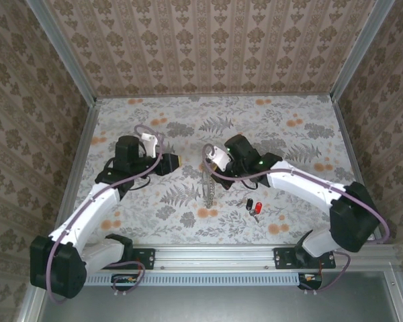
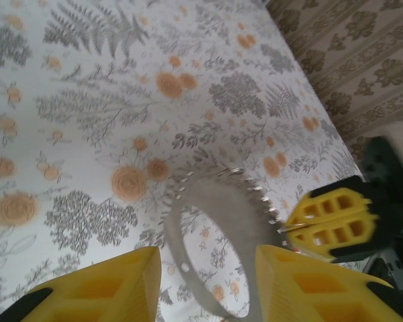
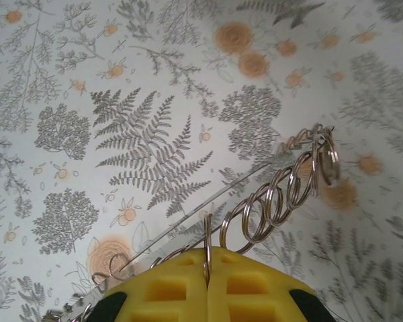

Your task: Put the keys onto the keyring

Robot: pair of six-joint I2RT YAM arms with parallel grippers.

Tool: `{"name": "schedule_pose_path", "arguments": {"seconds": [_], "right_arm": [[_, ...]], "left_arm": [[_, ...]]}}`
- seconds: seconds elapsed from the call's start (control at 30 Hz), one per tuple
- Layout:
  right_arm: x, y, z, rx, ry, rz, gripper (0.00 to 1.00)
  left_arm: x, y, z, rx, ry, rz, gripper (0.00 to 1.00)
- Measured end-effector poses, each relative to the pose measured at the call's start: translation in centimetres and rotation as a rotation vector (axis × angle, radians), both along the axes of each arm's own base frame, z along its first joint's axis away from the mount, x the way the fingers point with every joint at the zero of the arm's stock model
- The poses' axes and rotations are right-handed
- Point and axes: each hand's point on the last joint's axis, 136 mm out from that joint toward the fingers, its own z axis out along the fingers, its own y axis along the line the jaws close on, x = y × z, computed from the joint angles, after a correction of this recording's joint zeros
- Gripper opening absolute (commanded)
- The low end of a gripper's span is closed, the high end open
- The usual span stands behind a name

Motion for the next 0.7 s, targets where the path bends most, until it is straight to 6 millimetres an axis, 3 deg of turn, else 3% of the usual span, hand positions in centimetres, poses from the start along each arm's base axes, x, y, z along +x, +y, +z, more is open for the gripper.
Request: {"name": "schedule_pose_path", "arguments": {"seconds": [0.1,0.2,0.37,0.47,0.6,0.7], "right_arm": [[-0.3,0.3,-1.9,-0.009,0.067,0.011,0.00],[-0.1,0.9,-2.1,0.019,0.070,0.017,0.00],[-1.0,0.9,-3.2,0.074,0.026,0.055,0.00],[-2.1,0.5,-4.2,0.068,0.006,0.096,0.00],[-2.2,0.6,-3.9,0.075,-0.054,0.151,0.00],[-2.2,1.0,-3.4,0.099,-0.102,0.187,0.00]], "left_arm": [[-0.5,-0.1,-0.5,-0.011,-0.039,-0.022,0.40],[-1.4,-0.5,-1.5,-0.026,-0.072,-0.078,0.37],[-4.7,-3.2,-3.0,-0.011,-0.207,-0.283,0.35],[-6.4,-4.6,-2.9,-0.001,-0.317,-0.398,0.35],[-6.7,-5.4,-2.3,0.008,-0.445,-0.467,0.34],[-6.7,-5.8,-3.2,0.019,-0.466,-0.510,0.31]]}}
